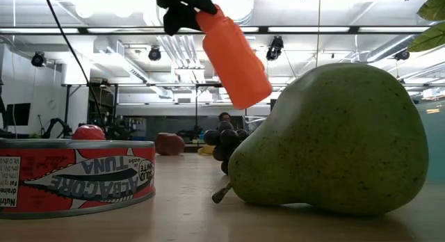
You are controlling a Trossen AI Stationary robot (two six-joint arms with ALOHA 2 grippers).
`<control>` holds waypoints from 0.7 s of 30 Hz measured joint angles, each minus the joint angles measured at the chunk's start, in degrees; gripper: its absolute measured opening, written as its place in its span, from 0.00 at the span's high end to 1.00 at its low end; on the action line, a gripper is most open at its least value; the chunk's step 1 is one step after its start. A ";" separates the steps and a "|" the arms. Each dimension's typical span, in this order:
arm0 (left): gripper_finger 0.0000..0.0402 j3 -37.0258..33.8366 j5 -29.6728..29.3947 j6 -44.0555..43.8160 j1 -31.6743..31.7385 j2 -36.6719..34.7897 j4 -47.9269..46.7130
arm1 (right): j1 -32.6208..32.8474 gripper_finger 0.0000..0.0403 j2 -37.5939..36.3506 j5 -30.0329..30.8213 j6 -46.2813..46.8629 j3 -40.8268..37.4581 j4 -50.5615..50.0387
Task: Pick & Place Food Item
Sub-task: Put the orange water bottle into the green bin
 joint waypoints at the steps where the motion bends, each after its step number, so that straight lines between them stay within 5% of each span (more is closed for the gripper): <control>1: 0.48 0.00 0.27 -0.06 -0.30 0.07 0.09 | -0.01 0.29 0.00 -0.01 0.00 -0.02 0.00; 17: 0.48 0.15 2.57 -2.91 -1.96 4.38 2.50 | -0.01 0.29 0.00 0.00 0.12 0.00 0.08; 21: 0.48 4.81 3.61 -3.33 -1.22 7.43 -1.01 | -0.01 0.29 0.00 0.01 0.07 0.00 0.00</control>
